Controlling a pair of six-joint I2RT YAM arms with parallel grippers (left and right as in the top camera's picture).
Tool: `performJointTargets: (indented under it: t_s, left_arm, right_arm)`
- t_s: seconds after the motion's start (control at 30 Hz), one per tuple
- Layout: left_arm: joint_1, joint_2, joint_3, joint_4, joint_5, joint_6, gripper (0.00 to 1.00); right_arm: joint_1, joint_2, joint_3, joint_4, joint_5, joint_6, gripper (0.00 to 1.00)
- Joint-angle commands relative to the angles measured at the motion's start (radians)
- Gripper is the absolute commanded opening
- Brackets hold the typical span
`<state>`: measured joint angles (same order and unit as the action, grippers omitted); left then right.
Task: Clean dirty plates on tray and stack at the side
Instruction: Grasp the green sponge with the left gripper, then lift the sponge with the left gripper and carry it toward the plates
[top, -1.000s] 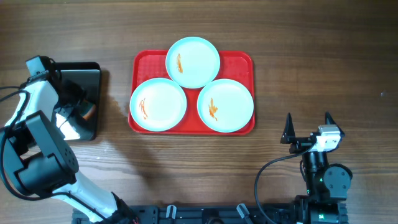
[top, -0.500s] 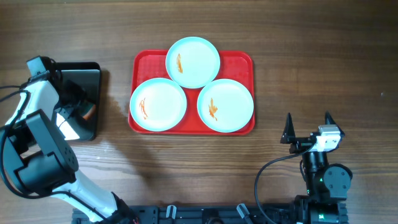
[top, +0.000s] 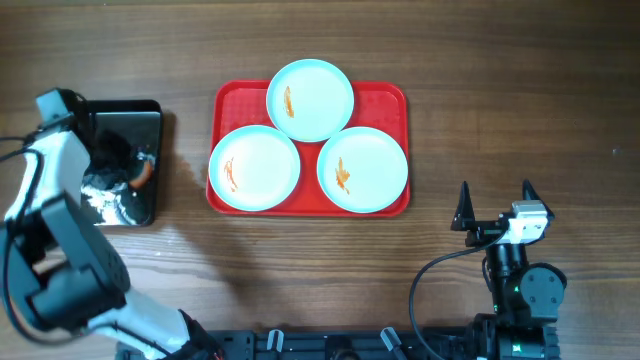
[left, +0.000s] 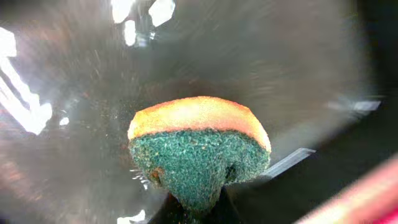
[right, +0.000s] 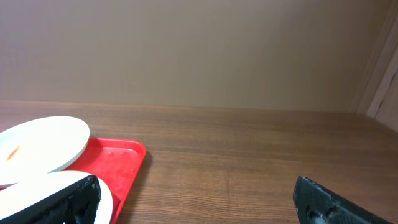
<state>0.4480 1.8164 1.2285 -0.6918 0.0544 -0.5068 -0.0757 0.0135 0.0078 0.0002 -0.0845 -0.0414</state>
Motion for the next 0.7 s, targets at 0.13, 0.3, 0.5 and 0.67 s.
performJointTargets:
  t_s: [0.13, 0.3, 0.5, 0.67]
  left_arm:
    - [0.008, -0.311, 0.045, 0.087, 0.001, 0.006, 0.04]
    - [0.008, -0.346, 0.045, 0.121, 0.002, 0.006, 0.04]
    - [0.009, -0.358, 0.045, 0.216, 0.005, 0.115, 0.04]
    - [0.009, -0.313, 0.032, 0.179, -0.01, 0.219, 0.04]
  right_arm:
    - [-0.002, -0.009, -0.002, 0.002, 0.01, 0.018, 1.0]
    - [-0.002, -0.009, -0.002, 0.002, 0.01, 0.018, 1.0]
    - [-0.002, -0.009, -0.002, 0.002, 0.01, 0.018, 1.0]
    - [-0.002, -0.009, -0.002, 0.002, 0.01, 0.018, 1.0]
